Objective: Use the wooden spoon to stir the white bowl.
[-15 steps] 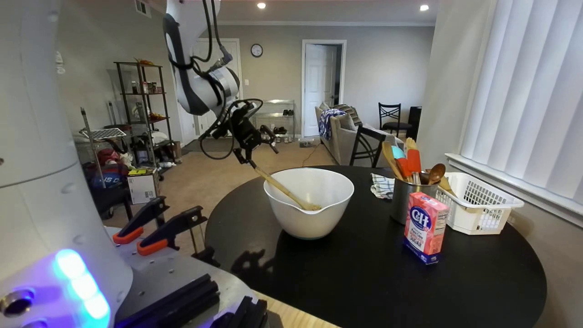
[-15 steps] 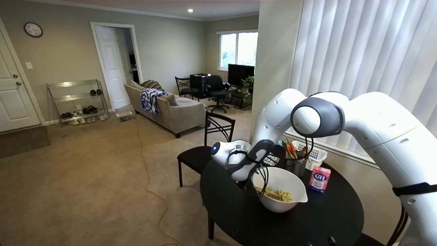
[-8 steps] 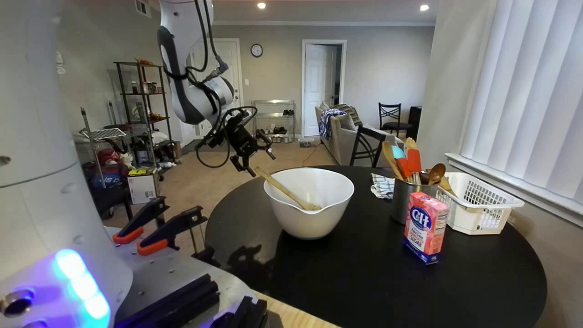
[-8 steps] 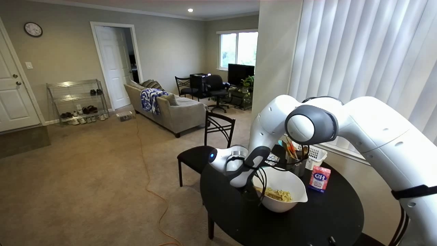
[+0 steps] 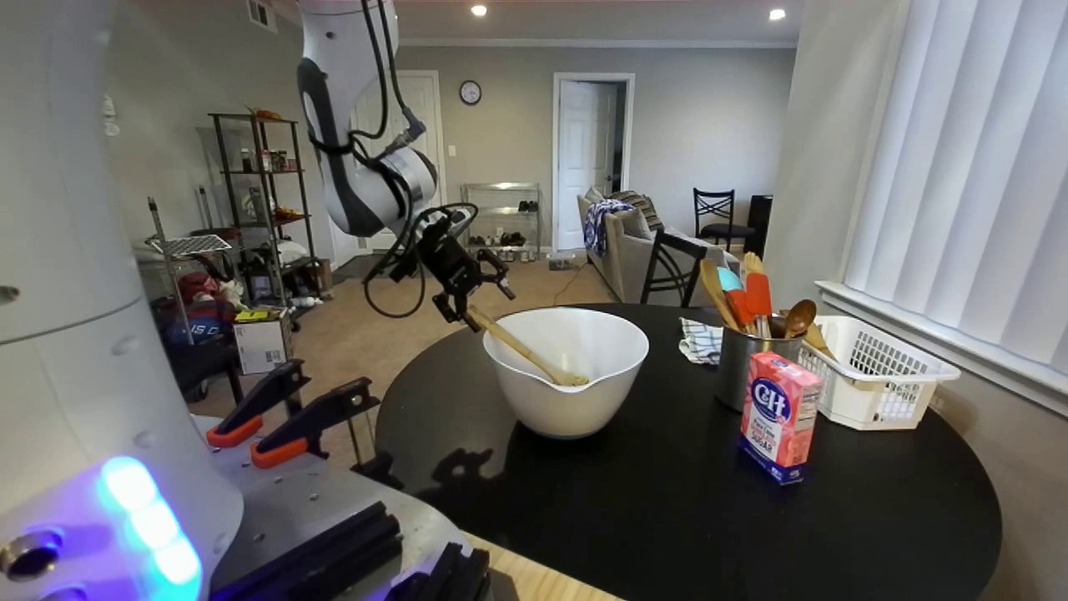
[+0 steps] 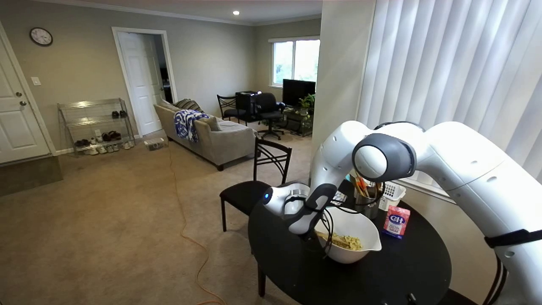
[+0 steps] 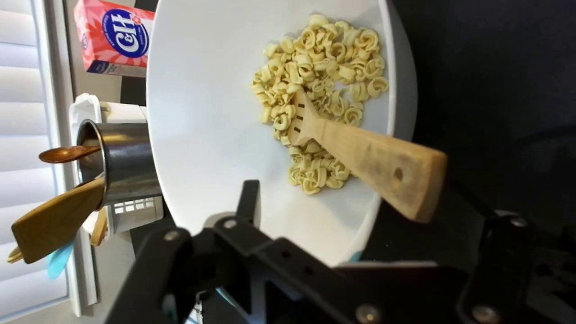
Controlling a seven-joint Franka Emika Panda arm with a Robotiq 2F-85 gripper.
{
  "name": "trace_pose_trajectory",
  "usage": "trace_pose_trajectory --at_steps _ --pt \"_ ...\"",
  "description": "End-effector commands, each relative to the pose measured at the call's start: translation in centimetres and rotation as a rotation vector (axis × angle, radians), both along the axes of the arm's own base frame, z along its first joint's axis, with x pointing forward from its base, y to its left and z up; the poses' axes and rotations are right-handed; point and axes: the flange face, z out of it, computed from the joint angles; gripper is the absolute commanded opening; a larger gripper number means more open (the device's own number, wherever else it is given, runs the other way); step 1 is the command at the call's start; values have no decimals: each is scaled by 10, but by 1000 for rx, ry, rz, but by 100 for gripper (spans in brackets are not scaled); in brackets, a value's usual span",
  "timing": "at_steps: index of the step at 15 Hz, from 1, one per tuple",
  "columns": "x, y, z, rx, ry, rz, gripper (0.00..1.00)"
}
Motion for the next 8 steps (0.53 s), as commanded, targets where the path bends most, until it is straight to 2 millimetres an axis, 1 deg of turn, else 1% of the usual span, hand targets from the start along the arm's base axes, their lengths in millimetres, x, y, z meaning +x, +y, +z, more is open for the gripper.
trace_pose_trajectory --at_steps 1,4,8 --pt "-11 3 3 26 -22 -1 100" --pt "-23 15 7 27 -30 19 100" --pt "-39 26 10 33 -34 29 100"
